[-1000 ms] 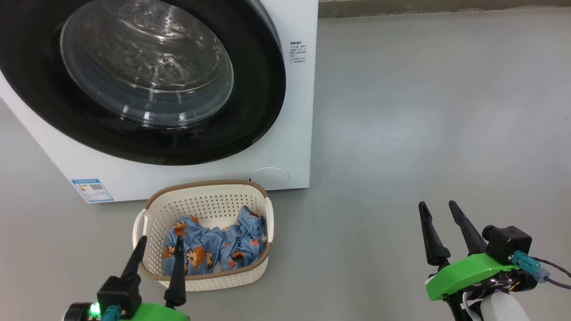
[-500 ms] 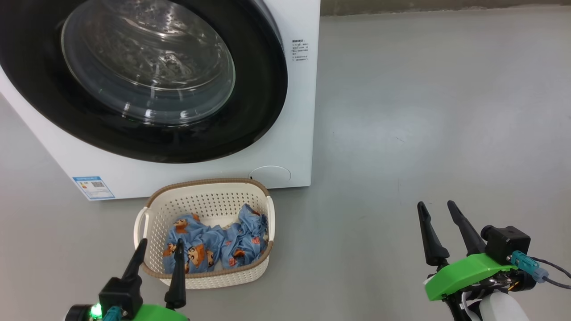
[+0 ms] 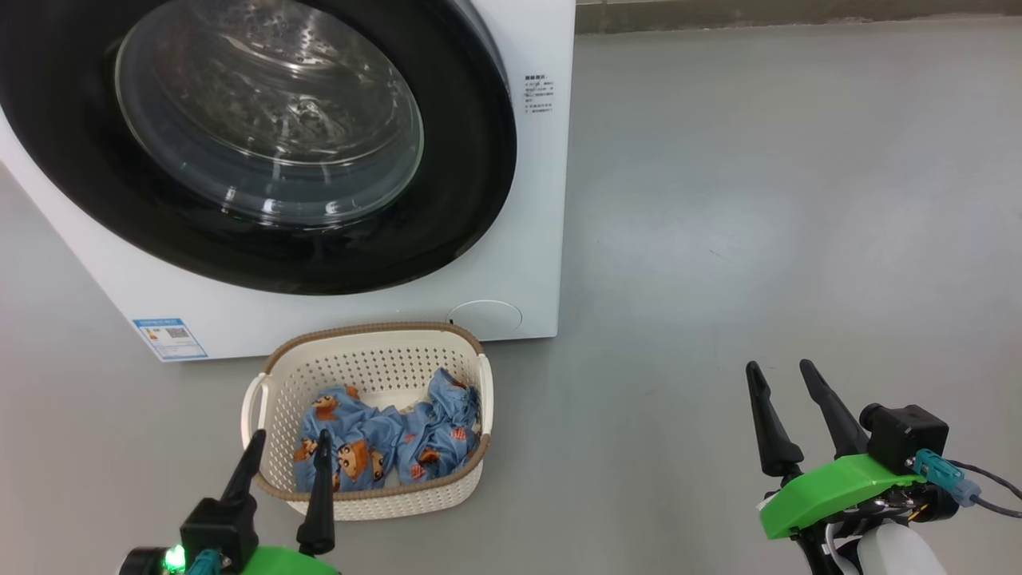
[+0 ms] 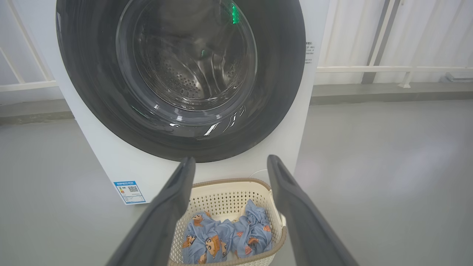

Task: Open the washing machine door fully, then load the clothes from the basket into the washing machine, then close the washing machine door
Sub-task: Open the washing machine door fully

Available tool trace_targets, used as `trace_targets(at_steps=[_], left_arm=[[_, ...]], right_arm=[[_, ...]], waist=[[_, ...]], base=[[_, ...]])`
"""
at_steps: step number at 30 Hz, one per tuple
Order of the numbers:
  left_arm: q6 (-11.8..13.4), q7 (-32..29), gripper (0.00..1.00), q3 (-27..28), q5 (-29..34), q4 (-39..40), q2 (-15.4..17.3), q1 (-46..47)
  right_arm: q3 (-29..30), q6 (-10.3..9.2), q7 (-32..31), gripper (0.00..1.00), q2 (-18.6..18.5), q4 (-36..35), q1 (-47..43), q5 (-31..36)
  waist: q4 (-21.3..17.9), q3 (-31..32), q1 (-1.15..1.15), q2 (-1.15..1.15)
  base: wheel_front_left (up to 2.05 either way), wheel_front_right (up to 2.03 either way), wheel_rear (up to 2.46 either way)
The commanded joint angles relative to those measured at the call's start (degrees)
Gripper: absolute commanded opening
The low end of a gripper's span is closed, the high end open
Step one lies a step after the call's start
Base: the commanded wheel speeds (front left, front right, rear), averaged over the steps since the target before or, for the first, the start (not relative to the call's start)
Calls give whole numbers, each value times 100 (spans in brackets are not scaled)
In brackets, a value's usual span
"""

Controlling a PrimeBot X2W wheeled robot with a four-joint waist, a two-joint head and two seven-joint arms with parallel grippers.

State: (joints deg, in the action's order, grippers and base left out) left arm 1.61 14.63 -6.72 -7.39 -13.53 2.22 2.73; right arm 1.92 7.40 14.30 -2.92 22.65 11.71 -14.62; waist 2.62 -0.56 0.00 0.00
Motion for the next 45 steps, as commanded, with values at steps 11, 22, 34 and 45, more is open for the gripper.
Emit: trace_targets(at_steps=[11, 22, 34, 45], left_arm=[[51, 37, 100, 153, -37, 68, 65, 161], [57, 37, 100, 138, -62, 51, 65, 176], [-10, 37, 100, 139, -193, 115, 65, 327], [-114, 37, 100, 68, -491, 379, 65, 628]], right_arm=[[-180, 9, 70, 100, 4, -126, 173, 20], [-210, 9, 70, 29, 4, -179, 172, 36], [-478, 9, 70, 0, 4, 200, 474, -2286], [-707, 9, -253, 0, 4, 858, 1772, -5136]], waist=[[-6, 21, 0, 0], [21, -29, 0, 0], [217, -356, 0, 0], [629, -902, 0, 0]], base=[[0, 0, 0], [0, 0, 0], [0, 0, 0], [0, 0, 0]])
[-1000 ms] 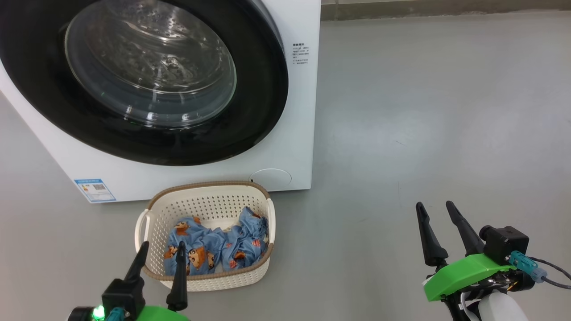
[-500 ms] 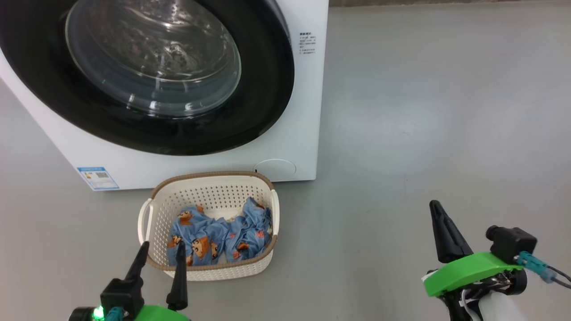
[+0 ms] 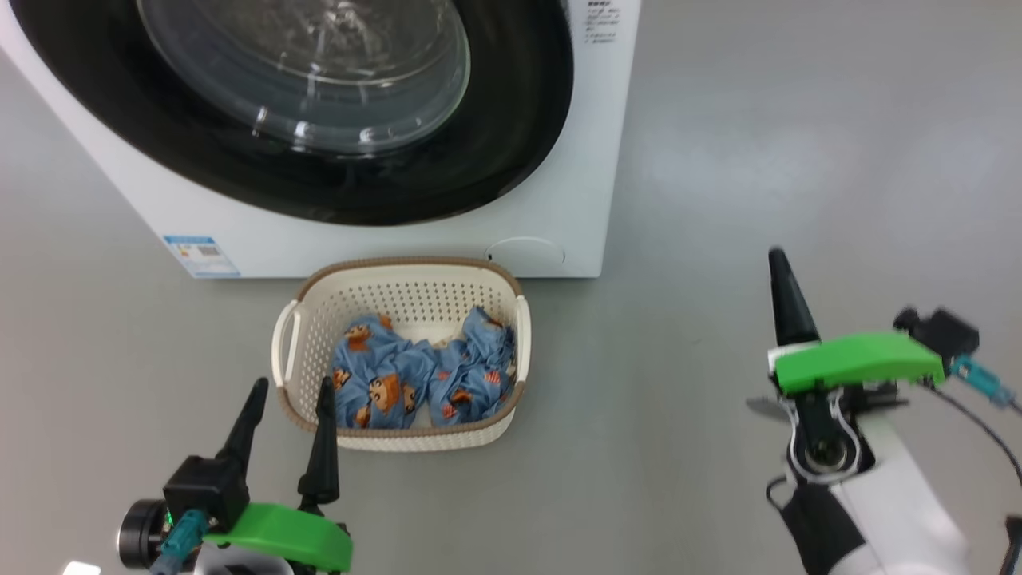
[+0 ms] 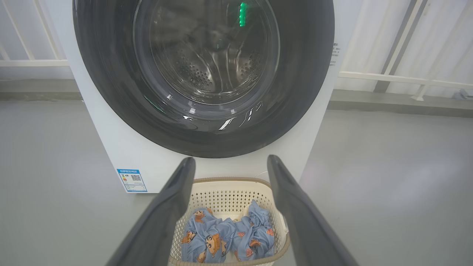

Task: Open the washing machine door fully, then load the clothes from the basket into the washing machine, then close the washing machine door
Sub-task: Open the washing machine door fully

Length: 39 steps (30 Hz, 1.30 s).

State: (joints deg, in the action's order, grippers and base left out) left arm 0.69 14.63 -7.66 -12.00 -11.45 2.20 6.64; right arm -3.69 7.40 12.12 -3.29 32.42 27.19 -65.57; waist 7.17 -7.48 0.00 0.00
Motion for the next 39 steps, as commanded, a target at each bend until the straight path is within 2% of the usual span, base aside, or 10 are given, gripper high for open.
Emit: trace_targets(at_steps=[1, 6, 15, 22, 30, 39], left_arm=[[-32, 37, 100, 155, -46, 194, 67, 269], [-77, 37, 100, 85, -140, 243, 67, 437], [-136, 37, 100, -122, -340, 246, 67, 761], [-170, 37, 100, -248, -436, 235, 67, 951], [-214, 37, 100, -356, -551, 211, 67, 1058], [-233, 37, 100, -372, -662, 134, 67, 1165]], right_arm=[[-124, 9, -116, 0, 41, -96, 355, -84], [160, 9, -527, 0, 41, 60, 1038, -63], [551, 9, -1393, 0, -32, 281, 2319, 514], [903, 9, -1821, 0, -22, 555, 3093, 766], [1239, 9, -2171, 0, 3, 942, 4018, 1125], [1557, 9, -2272, 0, 21, 1437, 4808, 1608]], waist=[[209, -275, 0, 0], [399, -595, 0, 0], [700, -1149, 0, 0], [862, -1428, 0, 0], [1067, -1683, 0, 0], [1282, -1876, 0, 0]], base=[[0, 0, 0], [0, 0, 0], [0, 0, 0], [0, 0, 0], [0, 0, 0], [0, 0, 0]])
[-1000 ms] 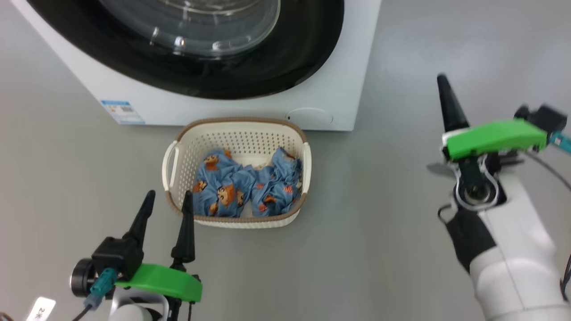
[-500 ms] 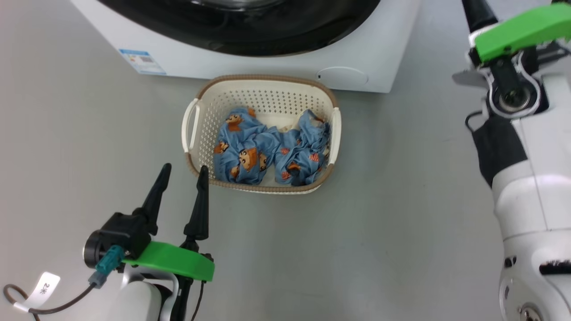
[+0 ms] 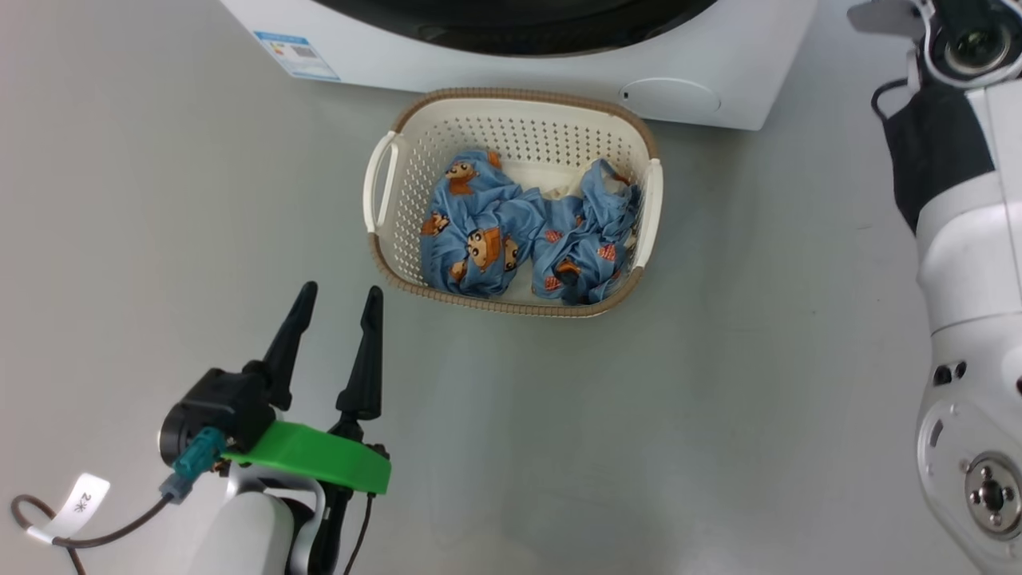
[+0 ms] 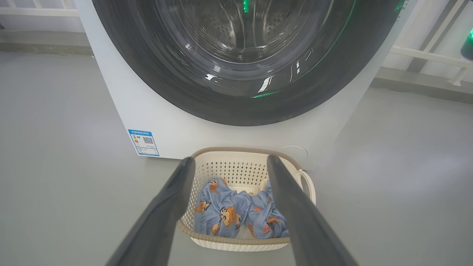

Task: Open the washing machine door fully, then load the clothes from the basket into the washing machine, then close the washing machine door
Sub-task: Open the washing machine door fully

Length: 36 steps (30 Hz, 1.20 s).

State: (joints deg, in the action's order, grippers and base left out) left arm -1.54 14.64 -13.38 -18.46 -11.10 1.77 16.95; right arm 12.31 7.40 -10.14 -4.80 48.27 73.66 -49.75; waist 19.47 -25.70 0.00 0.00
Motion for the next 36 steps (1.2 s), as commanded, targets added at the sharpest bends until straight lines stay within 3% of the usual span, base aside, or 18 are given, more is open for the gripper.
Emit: trace_targets(at_steps=[1, 15, 36], left_arm=[[-14, 36, 100, 204, -20, 93, 110, 145], [-58, 36, 100, 189, -67, 64, 110, 291], [15, 36, 100, 38, -166, 30, 110, 254]], right_arm=[[-16, 9, -58, 0, 173, -98, 243, 76], [412, 9, -543, 0, 184, 858, 1351, 459], [698, 9, -1411, 0, 79, 1978, 1982, 576]], waist=[[68, -71, 0, 0], [243, -330, 0, 0], [332, -354, 0, 0]], base=[[0, 0, 0], [0, 0, 0], [0, 0, 0]])
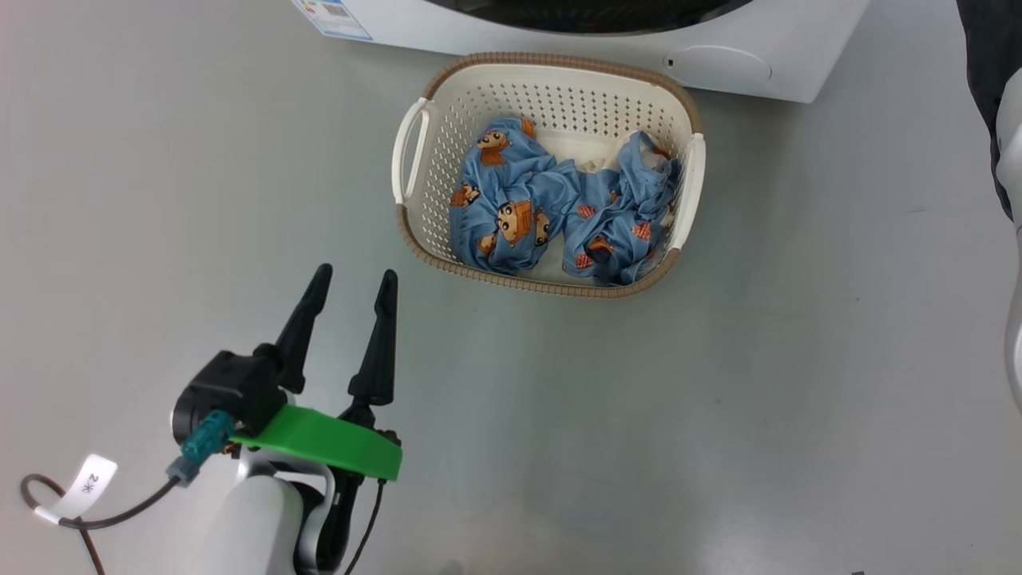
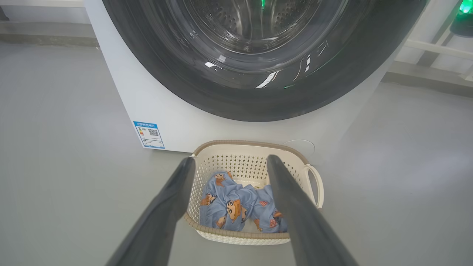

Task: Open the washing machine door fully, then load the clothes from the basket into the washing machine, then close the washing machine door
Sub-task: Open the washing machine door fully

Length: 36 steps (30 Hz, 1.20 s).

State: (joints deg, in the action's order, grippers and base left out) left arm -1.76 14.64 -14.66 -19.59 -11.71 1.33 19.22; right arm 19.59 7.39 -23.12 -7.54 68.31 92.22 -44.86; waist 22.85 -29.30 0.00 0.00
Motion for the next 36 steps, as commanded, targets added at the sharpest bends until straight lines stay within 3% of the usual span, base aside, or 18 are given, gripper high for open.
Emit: trace_targets(at_steps=[1, 11, 36], left_arm=[[41, 36, 100, 162, -52, 90, 154, 28], [37, 36, 100, 205, -7, 100, 154, 30], [41, 36, 100, 270, 141, 107, 154, -61]], right_arm=[[-26, 10, -109, 0, 334, 33, 127, 115], [22, 10, -503, 0, 317, 290, 156, 106], [-277, 10, -1384, 0, 419, -131, -652, -129]], waist=[[-9, 12, 0, 0], [-70, 52, 0, 0], [-201, 337, 0, 0]], base=[[0, 0, 0], [0, 0, 0], [0, 0, 0]])
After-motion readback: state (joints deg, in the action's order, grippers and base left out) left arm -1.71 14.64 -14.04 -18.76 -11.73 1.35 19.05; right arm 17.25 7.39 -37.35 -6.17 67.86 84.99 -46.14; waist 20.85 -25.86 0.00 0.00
